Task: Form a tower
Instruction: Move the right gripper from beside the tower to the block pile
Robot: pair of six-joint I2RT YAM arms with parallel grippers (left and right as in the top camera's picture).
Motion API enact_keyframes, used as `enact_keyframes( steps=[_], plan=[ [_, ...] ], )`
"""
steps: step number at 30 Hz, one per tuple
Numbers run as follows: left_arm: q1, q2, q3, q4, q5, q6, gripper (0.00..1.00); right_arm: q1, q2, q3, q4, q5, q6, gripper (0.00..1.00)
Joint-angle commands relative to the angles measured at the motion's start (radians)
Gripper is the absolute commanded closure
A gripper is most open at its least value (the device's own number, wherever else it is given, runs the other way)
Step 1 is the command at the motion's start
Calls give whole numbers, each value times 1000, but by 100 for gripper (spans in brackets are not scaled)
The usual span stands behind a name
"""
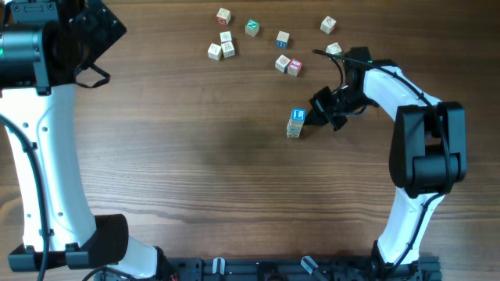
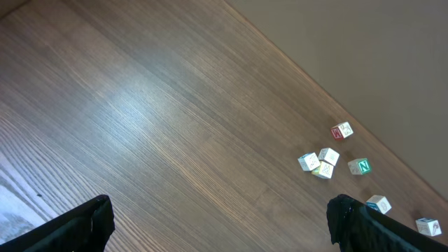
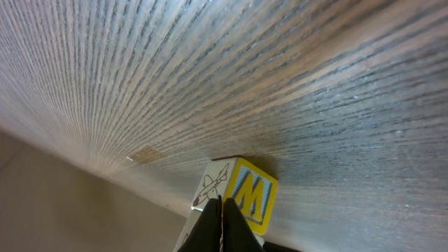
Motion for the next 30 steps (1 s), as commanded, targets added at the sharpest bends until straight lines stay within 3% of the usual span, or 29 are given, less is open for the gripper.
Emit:
enact_keyframes(
  steps=[1, 30],
  plan=[
    [5, -18, 10, 2, -16, -14, 0, -1, 12, 0, -1, -32, 27, 96],
    [5, -18, 10, 2, -16, -14, 0, -1, 12, 0, 21, -35, 50, 96]
  ],
)
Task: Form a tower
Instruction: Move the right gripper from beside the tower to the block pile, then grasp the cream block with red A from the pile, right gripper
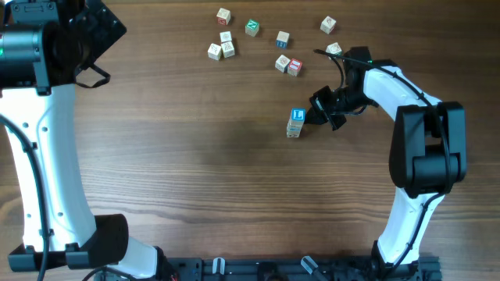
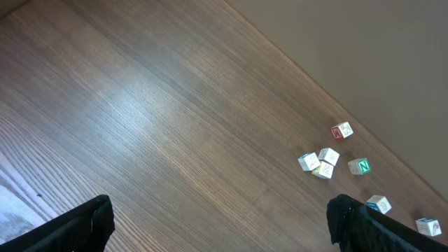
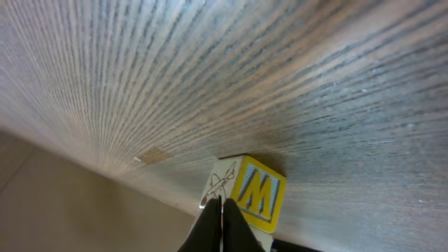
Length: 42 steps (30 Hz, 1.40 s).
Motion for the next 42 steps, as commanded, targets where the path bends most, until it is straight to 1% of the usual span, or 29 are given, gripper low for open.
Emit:
enact_keyframes(
  steps=[1, 7, 12, 20, 22, 24, 25, 26, 27, 28, 29, 30, 32, 35, 37, 39, 42],
  plan=[
    [5, -18, 10, 2, -16, -14, 0, -1, 12, 0, 10, -20, 10, 96],
    [5, -18, 10, 2, -16, -14, 0, -47, 12, 0, 16, 48, 29, 96],
    [5, -18, 10, 2, -16, -14, 0, -78, 11, 7, 18, 29, -35, 96],
    [5, -18, 10, 2, -16, -14, 0, -79, 6, 93, 24, 26, -176, 96],
    [5, -18, 10, 2, -16, -14, 0, -84, -4, 106, 35, 66, -220, 96],
    [5, -18, 10, 2, -16, -14, 0, -98, -23, 141, 56, 133, -341, 95],
    [5, -18, 10, 2, -16, -14, 0, -100, -25, 163, 58, 153, -390, 92],
    [5, -18, 10, 2, -16, -14, 0, -100, -25, 199, 49, 176, -443, 76],
    [5, -18, 10, 2, -16, -14, 0, -100, -25, 248, 28, 206, -488, 65],
    [5, -18, 10, 2, -16, -14, 0, -98, -25, 288, 14, 252, -495, 55],
    [5, -18, 10, 2, -16, -14, 0, -98, -25, 325, 11, 300, -494, 51],
    [5, -18, 10, 2, -16, -14, 0, -98, -25, 347, 21, 333, -494, 47],
    [5, -18, 10, 2, -16, -14, 0, -89, -25, 371, 98, 351, -499, 41],
    [5, -18, 10, 2, -16, -14, 0, -32, -23, 371, 254, 373, -608, 26],
    [5, -18, 10, 2, -16, -14, 0, 0, -13, 370, 332, 510, -607, 24],
    [5, -18, 10, 2, -16, -14, 0, 22, 23, 370, 415, 651, -651, 22],
    [5, -18, 10, 2, -16, -14, 0, 19, 85, 370, 490, 698, -792, 18]
  ],
)
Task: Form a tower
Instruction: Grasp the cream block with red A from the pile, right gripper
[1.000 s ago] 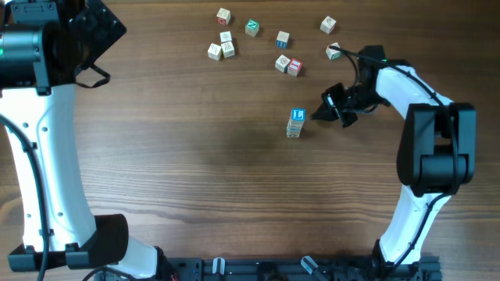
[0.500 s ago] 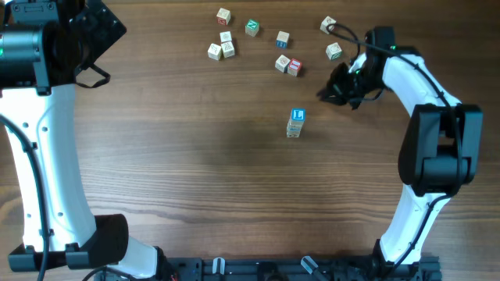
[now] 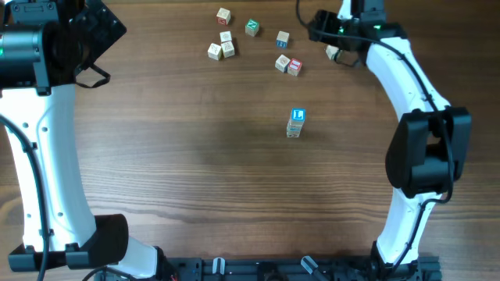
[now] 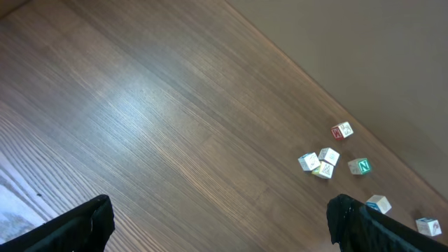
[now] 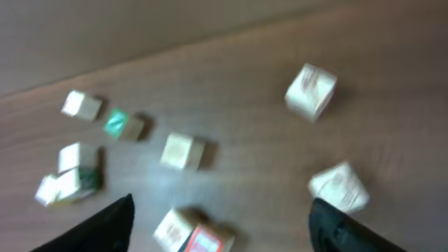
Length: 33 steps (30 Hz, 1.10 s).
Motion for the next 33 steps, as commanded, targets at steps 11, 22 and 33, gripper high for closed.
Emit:
enact_keyframes(
  steps=[11, 22, 33],
  plan=[
    [5, -18, 10, 2, -16, -14, 0, -75, 202, 14, 43, 123, -407, 25],
    [5, -18, 10, 2, -16, -14, 0, -76, 235, 12, 78, 55, -458, 51],
    [5, -18, 10, 2, -16, -14, 0, -74, 75, 17, -139, 47, -316, 77]
  ],
)
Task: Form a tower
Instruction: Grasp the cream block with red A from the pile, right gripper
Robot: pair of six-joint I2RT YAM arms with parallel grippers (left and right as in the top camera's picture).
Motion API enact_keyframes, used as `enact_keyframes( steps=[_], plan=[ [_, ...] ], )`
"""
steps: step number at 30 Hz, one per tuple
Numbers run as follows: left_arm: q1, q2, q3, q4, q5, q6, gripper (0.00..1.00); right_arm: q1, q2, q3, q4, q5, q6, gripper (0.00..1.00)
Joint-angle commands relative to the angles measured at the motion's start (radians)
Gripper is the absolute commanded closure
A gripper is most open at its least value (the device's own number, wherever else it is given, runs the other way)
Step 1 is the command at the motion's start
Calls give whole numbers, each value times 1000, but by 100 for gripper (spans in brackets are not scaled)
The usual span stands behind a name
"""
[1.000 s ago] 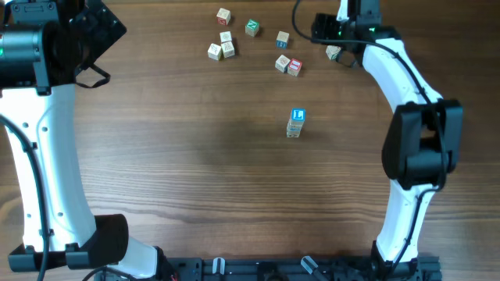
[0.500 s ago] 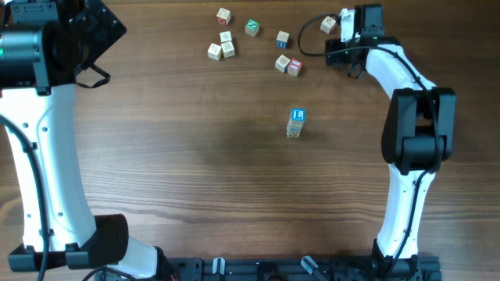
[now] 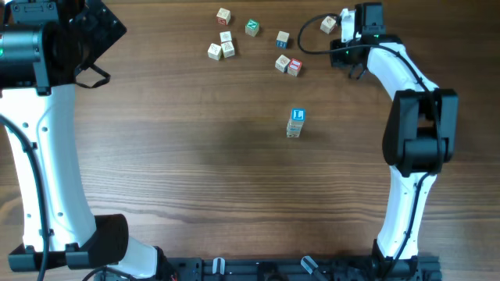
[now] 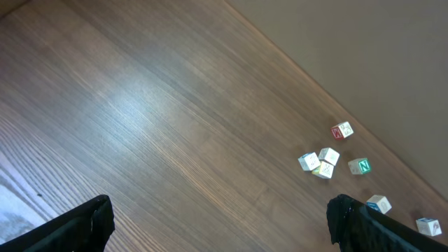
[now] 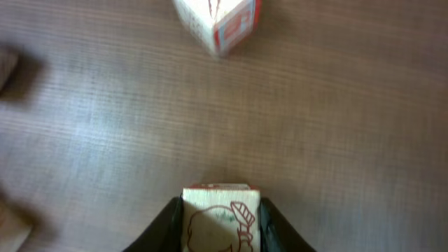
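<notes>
The tower (image 3: 295, 123) stands mid-table, a small stack topped by a blue block. My right gripper (image 3: 341, 47) is at the back right among the loose blocks. In the right wrist view the gripper (image 5: 220, 210) is shut on a pale block with a red drawing (image 5: 220, 220), one finger against each side; whether it is off the table cannot be told. My left gripper (image 4: 217, 231) hangs high over the left side, its fingers (image 4: 84, 224) wide apart and holding nothing.
Several loose blocks lie along the back edge: a green one (image 3: 251, 28), a red one (image 3: 294, 67), a pale cluster (image 3: 221, 50) and a pale one (image 3: 328, 25) by the right gripper. Another block (image 5: 217, 21) lies just ahead of the right fingers.
My right gripper was open above the loose blocks at the back right. Now it is lower and shut on the pale block with the red drawing. The left arm has not moved.
My right gripper was shut beside the tower mid-table, its tips at the yellow-faced block, and stayed there a second later. Then it was at the back, open over the loose blocks. Now it grips one of them. The tower is unchanged.
</notes>
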Motion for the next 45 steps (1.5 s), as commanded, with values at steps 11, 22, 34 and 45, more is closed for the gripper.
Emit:
enact_keyframes(
  steps=[11, 22, 34, 45],
  plan=[
    [5, -18, 10, 3, -16, -14, 0, 9, -190, -30, -568, 53, 152, 76],
    [5, -18, 10, 3, -16, -14, 0, 9, -193, -132, -600, 58, 282, 42],
    [5, -18, 10, 3, -16, -14, 0, 9, -188, -156, -512, 105, 246, 51],
    [5, -18, 10, 3, -16, -14, 0, 9, -187, -186, -500, 103, 204, 74]
  ],
)
